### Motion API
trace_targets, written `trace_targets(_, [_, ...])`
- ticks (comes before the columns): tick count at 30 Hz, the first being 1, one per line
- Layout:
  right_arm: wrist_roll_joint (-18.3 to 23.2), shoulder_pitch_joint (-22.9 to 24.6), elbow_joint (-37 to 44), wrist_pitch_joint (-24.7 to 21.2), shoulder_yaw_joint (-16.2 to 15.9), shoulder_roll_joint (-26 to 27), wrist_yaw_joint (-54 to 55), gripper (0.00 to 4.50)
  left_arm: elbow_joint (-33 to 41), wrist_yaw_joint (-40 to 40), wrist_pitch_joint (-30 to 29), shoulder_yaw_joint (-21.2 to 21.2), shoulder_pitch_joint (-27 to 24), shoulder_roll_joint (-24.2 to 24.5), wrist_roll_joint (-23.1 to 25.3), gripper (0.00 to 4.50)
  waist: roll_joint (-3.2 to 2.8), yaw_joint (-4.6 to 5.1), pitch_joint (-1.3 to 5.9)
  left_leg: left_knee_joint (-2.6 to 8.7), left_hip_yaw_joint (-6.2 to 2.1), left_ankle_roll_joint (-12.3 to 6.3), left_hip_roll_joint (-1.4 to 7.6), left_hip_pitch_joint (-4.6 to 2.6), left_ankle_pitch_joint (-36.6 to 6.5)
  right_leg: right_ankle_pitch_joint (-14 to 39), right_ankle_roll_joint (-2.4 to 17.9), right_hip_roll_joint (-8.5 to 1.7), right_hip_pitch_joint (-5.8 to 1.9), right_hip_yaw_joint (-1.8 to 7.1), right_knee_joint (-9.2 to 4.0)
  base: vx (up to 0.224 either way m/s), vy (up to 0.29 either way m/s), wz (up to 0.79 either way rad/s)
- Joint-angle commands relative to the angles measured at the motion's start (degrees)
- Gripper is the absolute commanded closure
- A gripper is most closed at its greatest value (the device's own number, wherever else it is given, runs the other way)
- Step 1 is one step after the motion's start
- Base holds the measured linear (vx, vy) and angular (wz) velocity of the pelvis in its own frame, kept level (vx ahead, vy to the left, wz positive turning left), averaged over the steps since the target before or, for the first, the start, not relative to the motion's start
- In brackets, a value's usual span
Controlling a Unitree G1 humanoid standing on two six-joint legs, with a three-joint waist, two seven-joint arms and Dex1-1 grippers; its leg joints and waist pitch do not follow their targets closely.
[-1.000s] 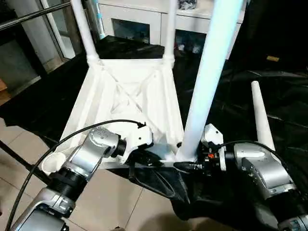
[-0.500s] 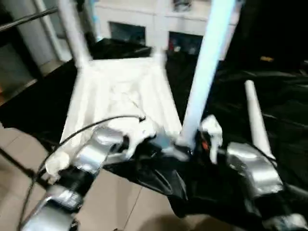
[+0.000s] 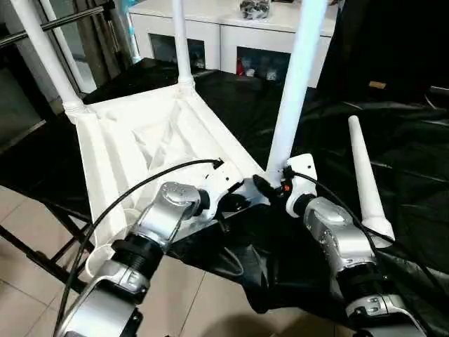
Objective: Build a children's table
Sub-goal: Rotate leg to tighten
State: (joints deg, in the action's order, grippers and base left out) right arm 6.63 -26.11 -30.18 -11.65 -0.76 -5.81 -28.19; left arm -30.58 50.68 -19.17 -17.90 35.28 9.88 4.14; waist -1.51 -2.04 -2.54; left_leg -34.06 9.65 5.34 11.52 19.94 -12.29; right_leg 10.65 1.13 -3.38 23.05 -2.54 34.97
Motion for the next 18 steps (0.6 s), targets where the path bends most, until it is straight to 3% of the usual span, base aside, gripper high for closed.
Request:
trace_targets(1, [0.6,1.2,-0.8,-0.7,-4.9,0.8,-4.9,0.79,2.7,4.2,2.9,-2.7,-0.5,-0.7,-1.5,4.50,-0.13,-0.38,3.06,4.34,-0.38,-2.09,1.10,0.57,-10.0,13.5,11.2,-4.05,-3.14,2.27,-4.98,0.000,0.000,0.00])
trace_targets(5, [1.2,1.9,1.9,1.1,-6.2,-2.3,-12.1,0.71,4.8,8.2,5.2,-2.9,-1.9,0.8,-2.5,4.50,-0.20,-0.65,3.29,4.04,-0.27,-3.32,1.31,0.64,-7.3,6.6,13.4,-4.03,-3.43,2.23,-4.21,0.000,0.000,0.00])
trace_targets(7, [2.9,3.3,5.7,1.1,-7.7,-6.5,-20.8,0.71,7.3,13.3,5.8,-4.0,-3.4,3.1,-3.8,4.50,-0.12,-0.95,3.44,3.93,-0.28,-4.23,1.41,0.62,-6.4,4.0,14.2,-4.01,-3.67,2.20,-3.79,0.000,0.000,0.00])
trace_targets(9, [4.1,4.1,8.0,-0.3,-8.4,-8.5,-25.0,0.71,8.1,14.9,5.4,-4.4,-3.8,4.2,-4.2,4.50,-0.26,-1.32,3.42,3.75,-0.02,-5.42,1.56,0.44,-5.0,0.4,15.3,-3.93,-3.30,2.30,-3.45,0.000,0.000,0.00])
trace_targets(14, [5.6,6.6,13.5,-3.5,-12.1,-14.8,-36.2,0.71,8.7,19.0,6.8,-5.2,-4.4,6.6,-4.3,4.50,-0.12,-2.29,3.23,3.75,0.11,-5.48,1.65,0.30,-5.7,2.8,15.0,-4.02,-3.42,2.26,-3.65,0.000,0.000,0.00])
trace_targets(18, [6.3,7.9,16.3,-4.6,-13.8,-17.8,-40.9,0.86,10.4,23.3,7.3,-5.6,-5.2,8.9,-5.2,4.50,-0.02,-2.95,3.11,3.92,0.08,-4.46,1.75,0.24,-7.0,7.3,13.5,-4.11,-3.37,2.28,-3.97,0.000,0.000,0.00])
